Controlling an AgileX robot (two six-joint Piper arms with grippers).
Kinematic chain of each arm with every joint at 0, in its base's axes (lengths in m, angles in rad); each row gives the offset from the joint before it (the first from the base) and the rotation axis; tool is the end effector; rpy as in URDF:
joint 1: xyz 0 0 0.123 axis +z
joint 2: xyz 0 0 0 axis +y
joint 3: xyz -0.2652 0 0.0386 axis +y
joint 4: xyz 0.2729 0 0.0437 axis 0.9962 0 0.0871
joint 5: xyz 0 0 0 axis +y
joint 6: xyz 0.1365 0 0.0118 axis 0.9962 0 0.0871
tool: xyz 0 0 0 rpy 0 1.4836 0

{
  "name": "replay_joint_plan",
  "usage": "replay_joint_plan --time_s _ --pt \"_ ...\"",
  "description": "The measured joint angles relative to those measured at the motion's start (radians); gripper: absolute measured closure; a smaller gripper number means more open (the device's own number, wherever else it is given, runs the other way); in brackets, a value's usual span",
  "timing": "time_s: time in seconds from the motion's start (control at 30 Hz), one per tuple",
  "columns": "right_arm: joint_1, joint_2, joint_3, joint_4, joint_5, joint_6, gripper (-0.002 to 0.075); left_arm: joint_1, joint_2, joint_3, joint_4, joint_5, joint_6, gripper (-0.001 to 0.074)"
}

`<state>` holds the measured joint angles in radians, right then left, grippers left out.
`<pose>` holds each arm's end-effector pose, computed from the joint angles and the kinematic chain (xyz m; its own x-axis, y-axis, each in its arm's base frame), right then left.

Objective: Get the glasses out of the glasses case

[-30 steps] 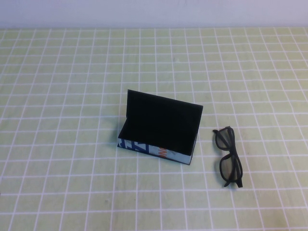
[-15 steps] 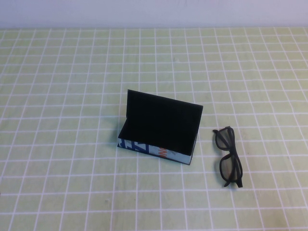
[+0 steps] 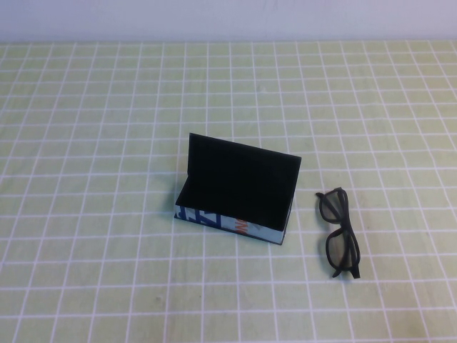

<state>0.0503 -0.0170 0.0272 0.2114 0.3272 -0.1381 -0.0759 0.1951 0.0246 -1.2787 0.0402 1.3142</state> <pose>0.1395 0.0163 0.1649 -0.2474 0.0498 -0.9676 -0.1003 0.9920 0.0767 0.1578 -0.0174 0.1758 -0.1390 0.0464 -0.9892 0.1188 0.9925 0.0298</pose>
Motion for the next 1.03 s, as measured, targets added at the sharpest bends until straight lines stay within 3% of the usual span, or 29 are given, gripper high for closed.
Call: replay_joint_plan --time_s 0.07,0.2,0.33,0.53,0.73,1.03 --pt "0.0 0.0 0.0 0.0 0.0 0.0 0.0743 0.0 0.0 0.0 0.17 -0.005 -0.169 0.0739" --pt "0.0 0.0 0.0 0.0 0.0 0.0 0.0743 0.0 0.0 0.0 0.769 -0.011 -0.721 0.0739" --pt "0.0 0.0 0.0 0.0 0.0 0.0 0.0743 0.0 -0.037 0.0 1.09 0.0 -1.061 0.0739" --pt "0.0 0.0 0.0 0.0 0.0 0.0 0.0743 0.0 -0.187 0.0 1.209 0.129 -1.138 0.0739" --pt "0.0 0.0 0.001 0.0 0.002 0.0 0.0743 0.0 -0.204 0.0 1.227 0.296 -1.158 0.0739" --pt "0.0 0.0 0.001 0.0 0.002 0.0 0.0743 0.0 -0.205 0.0 1.227 0.317 -1.17 0.0739"
